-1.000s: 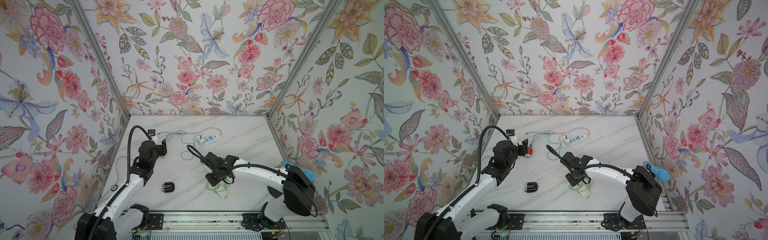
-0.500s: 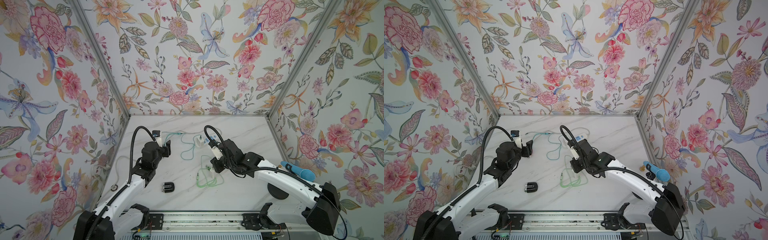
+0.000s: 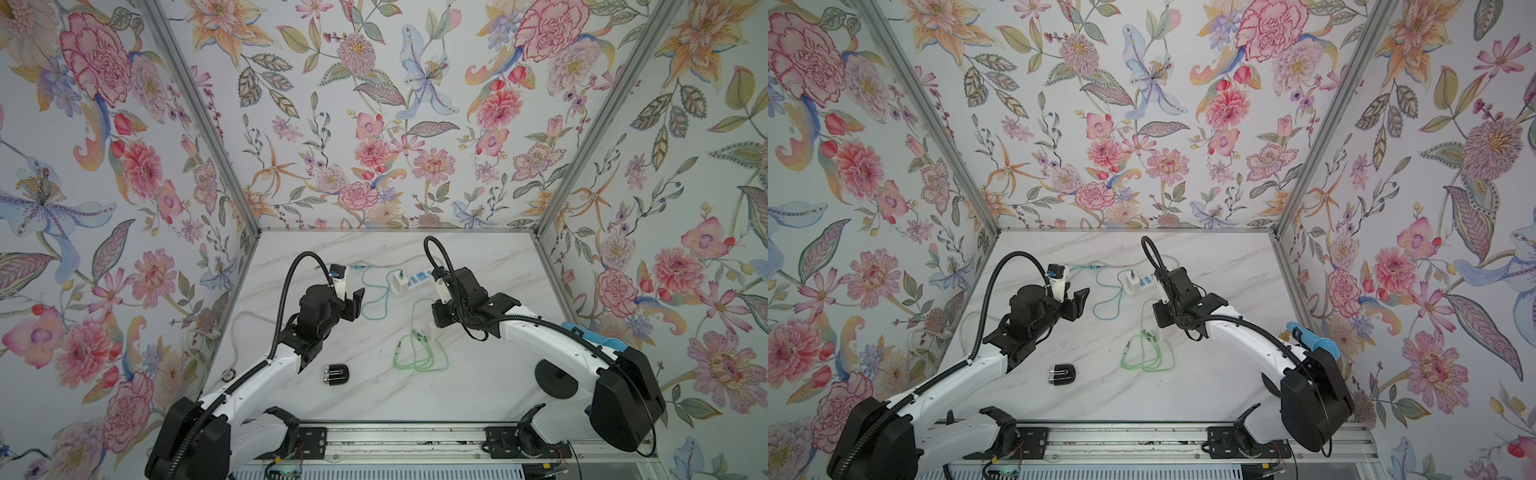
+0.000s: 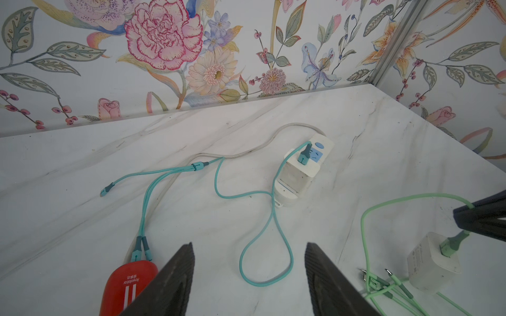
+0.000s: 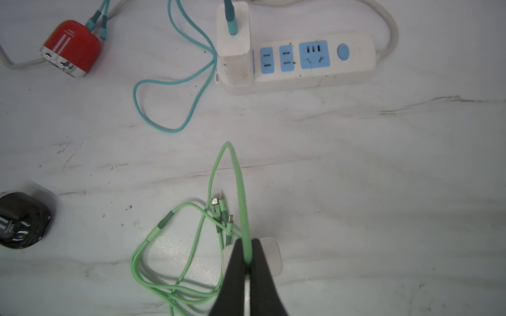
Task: Charge the electric shaver
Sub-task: Place the plug at the center of the board.
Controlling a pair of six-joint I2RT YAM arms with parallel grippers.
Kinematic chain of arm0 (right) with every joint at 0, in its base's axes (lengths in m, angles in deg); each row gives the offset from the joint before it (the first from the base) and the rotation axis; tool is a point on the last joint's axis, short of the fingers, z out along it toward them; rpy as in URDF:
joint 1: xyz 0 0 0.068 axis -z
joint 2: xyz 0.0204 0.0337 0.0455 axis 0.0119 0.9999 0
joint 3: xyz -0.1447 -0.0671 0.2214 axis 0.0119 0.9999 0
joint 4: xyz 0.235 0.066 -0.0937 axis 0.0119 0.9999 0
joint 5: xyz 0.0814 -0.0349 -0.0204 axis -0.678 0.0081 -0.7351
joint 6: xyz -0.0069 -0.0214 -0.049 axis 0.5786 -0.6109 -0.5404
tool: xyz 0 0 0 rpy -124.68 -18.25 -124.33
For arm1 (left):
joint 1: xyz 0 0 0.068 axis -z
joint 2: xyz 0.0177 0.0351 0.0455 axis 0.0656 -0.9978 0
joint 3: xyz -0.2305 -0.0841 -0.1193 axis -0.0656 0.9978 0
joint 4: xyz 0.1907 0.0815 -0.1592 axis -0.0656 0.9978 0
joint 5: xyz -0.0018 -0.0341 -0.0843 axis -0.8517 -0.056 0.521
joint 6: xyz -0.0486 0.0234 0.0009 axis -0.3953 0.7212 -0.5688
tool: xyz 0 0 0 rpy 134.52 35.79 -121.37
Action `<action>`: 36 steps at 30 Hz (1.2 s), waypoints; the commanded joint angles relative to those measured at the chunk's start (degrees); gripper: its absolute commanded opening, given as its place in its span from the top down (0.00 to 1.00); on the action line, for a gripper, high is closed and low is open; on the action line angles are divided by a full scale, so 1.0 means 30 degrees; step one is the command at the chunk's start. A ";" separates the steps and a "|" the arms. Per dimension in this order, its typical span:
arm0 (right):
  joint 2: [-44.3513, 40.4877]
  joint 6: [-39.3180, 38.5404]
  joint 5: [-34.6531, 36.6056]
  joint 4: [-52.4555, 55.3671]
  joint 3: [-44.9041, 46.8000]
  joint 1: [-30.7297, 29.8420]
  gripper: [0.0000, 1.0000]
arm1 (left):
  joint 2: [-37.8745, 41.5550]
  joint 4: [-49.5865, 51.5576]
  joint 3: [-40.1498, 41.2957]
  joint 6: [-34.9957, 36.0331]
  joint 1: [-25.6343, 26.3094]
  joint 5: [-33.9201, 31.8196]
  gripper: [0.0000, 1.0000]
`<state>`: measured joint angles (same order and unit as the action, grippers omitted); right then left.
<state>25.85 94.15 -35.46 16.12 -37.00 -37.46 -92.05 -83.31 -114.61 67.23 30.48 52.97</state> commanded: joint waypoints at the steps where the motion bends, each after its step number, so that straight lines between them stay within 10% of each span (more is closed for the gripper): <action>1: 0.1073 0.0270 0.0616 -0.0220 -0.0455 0.0676 0.95 | -0.0213 -0.0490 0.0075 0.0200 0.0177 0.0496 0.34; 21: 0.2405 0.1253 -0.1886 0.1111 -0.0309 0.2043 0.36 | -0.1161 -0.1032 0.0030 0.0244 0.0195 0.0583 0.35; 36: 0.3409 0.4178 0.0413 0.1113 0.1689 0.0796 0.36 | -0.1159 -0.1159 0.0224 0.0314 0.0208 0.0555 0.35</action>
<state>34.41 104.33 -36.69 18.44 -33.00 -34.55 -96.51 -85.78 -114.61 67.25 30.79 54.47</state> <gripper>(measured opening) 0.643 0.647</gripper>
